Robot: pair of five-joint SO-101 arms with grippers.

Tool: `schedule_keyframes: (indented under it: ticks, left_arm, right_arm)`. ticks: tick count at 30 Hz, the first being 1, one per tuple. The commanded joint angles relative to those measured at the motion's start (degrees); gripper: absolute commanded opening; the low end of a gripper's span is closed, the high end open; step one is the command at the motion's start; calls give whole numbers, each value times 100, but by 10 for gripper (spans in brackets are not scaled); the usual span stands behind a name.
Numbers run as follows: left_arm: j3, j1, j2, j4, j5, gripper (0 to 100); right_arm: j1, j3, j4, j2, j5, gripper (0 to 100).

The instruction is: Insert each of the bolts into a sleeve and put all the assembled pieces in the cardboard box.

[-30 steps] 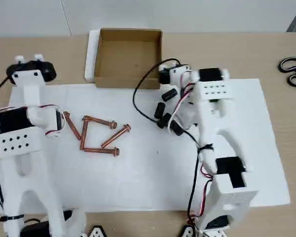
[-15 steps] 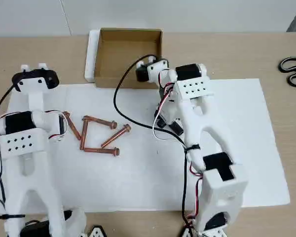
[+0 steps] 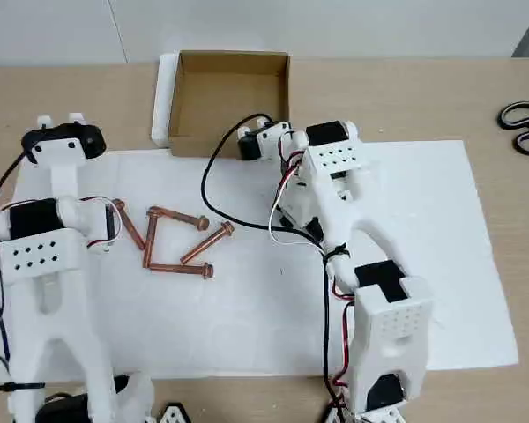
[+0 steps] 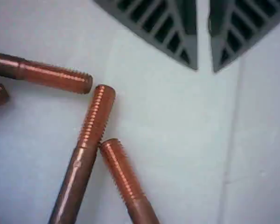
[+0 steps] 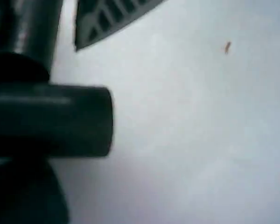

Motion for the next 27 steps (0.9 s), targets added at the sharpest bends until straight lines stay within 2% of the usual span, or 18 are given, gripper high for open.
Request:
schedule_keyframes:
  ticks: [1, 7, 27]
  left_arm:
    - [-22, 18, -9, -123, 0, 6]
    - [-13, 18, -9, -176, 0, 6]
    - [4, 18, -9, -185, 0, 6]
  right_arm:
    - [119, -246, 4, -22, 79, 102]
    - [154, -246, 400, -40, 396, 102]
    - [189, -229, 365, 620, 677, 105]
